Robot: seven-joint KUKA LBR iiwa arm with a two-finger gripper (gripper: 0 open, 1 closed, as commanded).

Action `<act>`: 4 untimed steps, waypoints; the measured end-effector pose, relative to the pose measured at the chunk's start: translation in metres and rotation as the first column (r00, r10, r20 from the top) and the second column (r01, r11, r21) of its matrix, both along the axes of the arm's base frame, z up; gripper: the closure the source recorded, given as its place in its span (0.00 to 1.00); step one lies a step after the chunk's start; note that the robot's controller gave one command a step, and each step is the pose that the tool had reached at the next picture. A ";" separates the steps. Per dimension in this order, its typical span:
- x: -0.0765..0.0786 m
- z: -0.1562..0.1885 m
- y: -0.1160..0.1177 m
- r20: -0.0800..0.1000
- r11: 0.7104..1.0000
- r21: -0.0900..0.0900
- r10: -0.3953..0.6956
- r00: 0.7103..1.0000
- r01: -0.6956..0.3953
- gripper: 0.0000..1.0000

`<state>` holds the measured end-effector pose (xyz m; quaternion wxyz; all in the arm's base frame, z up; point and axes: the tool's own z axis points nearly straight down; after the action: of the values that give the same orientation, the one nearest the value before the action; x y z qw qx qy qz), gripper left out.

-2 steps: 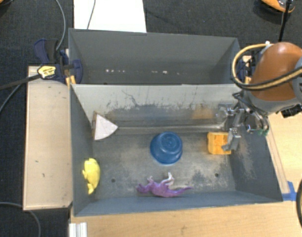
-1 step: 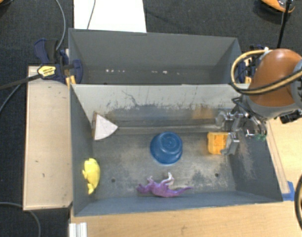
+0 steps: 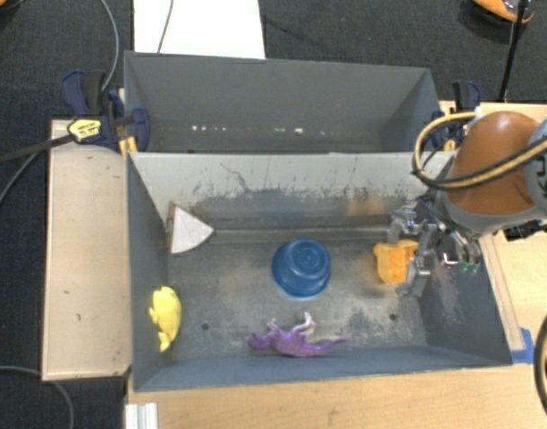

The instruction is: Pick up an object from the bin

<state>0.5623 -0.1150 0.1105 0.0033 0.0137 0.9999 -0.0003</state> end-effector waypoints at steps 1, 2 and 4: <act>0.003 -0.009 -0.002 -0.001 1.000 0.001 -0.031 1.000 0.031 0.00; 0.006 -0.031 -0.004 0.003 0.993 0.003 -0.117 0.993 0.117 0.00; 0.003 -0.033 -0.007 0.022 0.993 0.002 -0.118 0.993 0.118 1.00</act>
Offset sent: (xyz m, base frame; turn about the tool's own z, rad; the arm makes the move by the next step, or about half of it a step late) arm 0.0045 -0.0045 -0.0405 0.1303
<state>0.5654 -0.1221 0.0778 0.0144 0.0727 0.9972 -0.0001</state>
